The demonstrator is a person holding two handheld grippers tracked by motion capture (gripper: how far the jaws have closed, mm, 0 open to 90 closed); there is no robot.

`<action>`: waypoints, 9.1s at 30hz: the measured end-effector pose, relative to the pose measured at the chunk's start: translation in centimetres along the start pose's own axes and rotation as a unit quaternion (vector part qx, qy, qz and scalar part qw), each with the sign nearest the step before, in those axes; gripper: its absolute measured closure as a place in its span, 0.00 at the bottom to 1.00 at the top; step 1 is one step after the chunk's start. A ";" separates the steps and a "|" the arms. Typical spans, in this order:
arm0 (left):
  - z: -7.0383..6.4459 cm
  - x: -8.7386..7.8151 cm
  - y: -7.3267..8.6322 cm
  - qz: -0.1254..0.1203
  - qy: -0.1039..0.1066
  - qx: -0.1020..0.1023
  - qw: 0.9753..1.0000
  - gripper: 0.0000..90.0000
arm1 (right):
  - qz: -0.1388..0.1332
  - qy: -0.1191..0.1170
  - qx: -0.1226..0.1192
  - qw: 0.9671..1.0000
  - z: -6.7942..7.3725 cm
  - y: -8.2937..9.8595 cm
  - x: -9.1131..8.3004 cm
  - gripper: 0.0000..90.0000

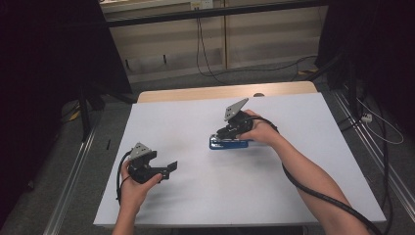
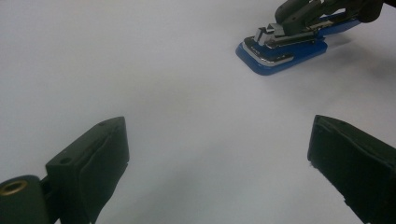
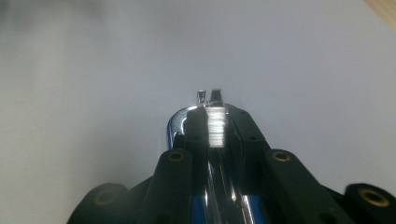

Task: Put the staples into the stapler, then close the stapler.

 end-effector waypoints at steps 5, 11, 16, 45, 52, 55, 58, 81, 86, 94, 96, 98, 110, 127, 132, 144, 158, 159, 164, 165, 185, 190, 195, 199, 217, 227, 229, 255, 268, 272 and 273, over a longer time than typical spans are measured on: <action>0.0 0.0 0.0 0.000 0.000 -0.002 1.000 0.06 | 0.002 -0.002 0.000 1.000 0.1 0.0 0.1 0.89; 0.0 0.0 0.0 -0.001 0.000 -0.002 1.000 0.06 | 0.004 -0.003 -0.003 1.000 0.0 0.0 0.1 0.89; 0.1 0.0 0.0 -0.001 0.000 -0.002 1.000 0.06 | 0.005 -0.005 -0.007 1.000 0.0 0.0 0.2 0.89; 0.1 0.0 0.0 0.000 0.001 -0.003 1.000 0.06 | 0.003 -0.009 -0.019 1.000 -0.1 -0.1 0.3 0.89; 0.2 0.0 0.1 0.000 -0.002 -0.002 1.000 0.06 | 0.005 -0.014 -0.024 1.000 -0.2 0.0 0.3 0.89; 0.2 0.0 0.1 0.000 -0.003 -0.002 1.000 0.06 | 0.006 -0.015 -0.025 1.000 -0.2 -0.1 0.3 0.89; 0.3 0.0 0.1 0.001 -0.003 -0.004 1.000 0.06 | 0.006 -0.017 -0.026 0.999 -0.2 -0.1 0.4 0.89; 0.2 0.0 0.0 -0.002 0.001 -0.005 1.000 0.06 | -0.010 -0.003 -0.010 1.000 -0.4 -0.4 0.5 0.78; -0.1 0.3 -0.1 -0.001 0.005 -0.001 1.000 0.06 | -0.022 0.008 0.012 1.000 -0.3 0.0 -0.7 0.69; -0.6 0.7 -0.4 0.000 0.013 0.003 1.000 0.06 | -0.030 0.039 0.049 0.998 -0.2 1.2 -2.9 0.55; -0.6 0.9 -0.5 0.000 0.014 0.005 1.000 0.06 | -0.030 0.046 0.057 0.997 -0.2 1.5 -3.5 0.53; -0.7 1.0 -0.5 0.001 0.016 0.007 1.000 0.06 | -0.034 0.055 0.067 0.996 -0.2 1.7 -4.1 0.48; -1.1 1.4 -0.8 0.001 0.021 0.012 1.000 0.06 | -0.036 0.094 0.100 0.990 0.4 3.7 -6.4 0.30; -2.3 2.6 -1.7 0.000 0.039 0.018 0.999 0.06 | -0.037 0.139 0.135 0.980 1.7 7.2 -9.4 0.20; -2.6 2.8 -1.8 0.006 0.038 0.028 0.999 0.06 | -0.042 0.157 0.141 0.977 1.8 7.7 -10.2 0.17; -3.5 3.9 -2.4 0.006 0.039 0.035 0.999 0.10 | -0.039 0.194 0.160 0.967 2.3 9.7 -11.7 0.18; -4.8 5.9 -3.0 0.010 0.042 0.052 0.998 0.52 | -0.047 0.235 0.206 0.949 2.9 12.5 -13.5 0.24; -4.8 6.1 -3.0 0.012 0.042 0.051 0.998 0.54 | -0.050 0.237 0.212 0.947 2.9 12.7 -13.6 0.24; -4.9 6.8 -3.2 0.013 0.039 0.059 0.997 0.71 | -0.048 0.251 0.217 0.942 2.9 13.7 -13.8 0.29; -5.0 7.0 -3.3 0.012 0.037 0.057 0.998 0.74 | -0.047 0.251 0.218 0.942 2.9 13.8 -13.8 0.30; -5.6 10.4 -3.8 0.021 0.028 0.062 0.997 1.00 | -0.026 0.254 0.227 0.940 2.5 15.0 -13.0 0.93; -5.7 11.2 -3.9 0.020 0.029 0.061 0.998 1.00 | -0.022 0.258 0.229 0.938 2.2 14.9 -12.8 1.00; -5.7 11.8 -4.1 0.020 0.028 0.063 0.997 1.00 | -0.013 0.262 0.226 0.938 1.9 14.9 -12.5 1.00; -5.9 12.2 -4.4 0.020 0.026 0.068 0.997 1.00 | -0.007 0.259 0.227 0.939 1.7 14.9 -12.2 1.00; -6.2 13.2 -4.4 0.023 0.026 0.071 0.997 1.00 | 0.014 0.250 0.223 0.942 1.1 14.5 -10.8 1.00; -6.2 13.2 -4.5 0.016 0.030 0.070 0.997 1.00 | 0.023 0.245 0.220 0.944 1.0 14.6 -10.3 1.00; -6.2 13.3 -4.6 0.013 0.028 0.075 0.997 1.00 | 0.022 0.244 0.218 0.945 1.0 14.5 -10.2 1.00; -6.3 13.5 -4.6 0.013 0.029 0.070 0.997 1.00 | -0.007 0.237 0.215 0.948 0.9 13.1 -10.5 1.00; -6.5 13.5 -4.6 0.011 0.039 0.059 0.997 1.00 | -0.031 0.230 0.213 0.949 1.3 12.2 -10.6 1.00; -6.8 13.1 -4.6 0.009 0.047 0.057 0.997 1.00 | -0.047 0.223 0.223 0.948 1.7 12.3 -10.8 0.94; -6.8 12.9 -4.8 0.002 0.047 0.052 0.998 1.00 | -0.053 0.218 0.225 0.948 1.8 12.2 -10.9 0.91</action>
Point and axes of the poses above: each handheld gripper's, and its own axes: x roughly forward along the jaws, y roughly out of its underside, z roughly to its left, the point moved 8 cm from there along x, roughly forward along the jaws, and after that the axes turned 4 degrees about z, right-handed, at the moved point
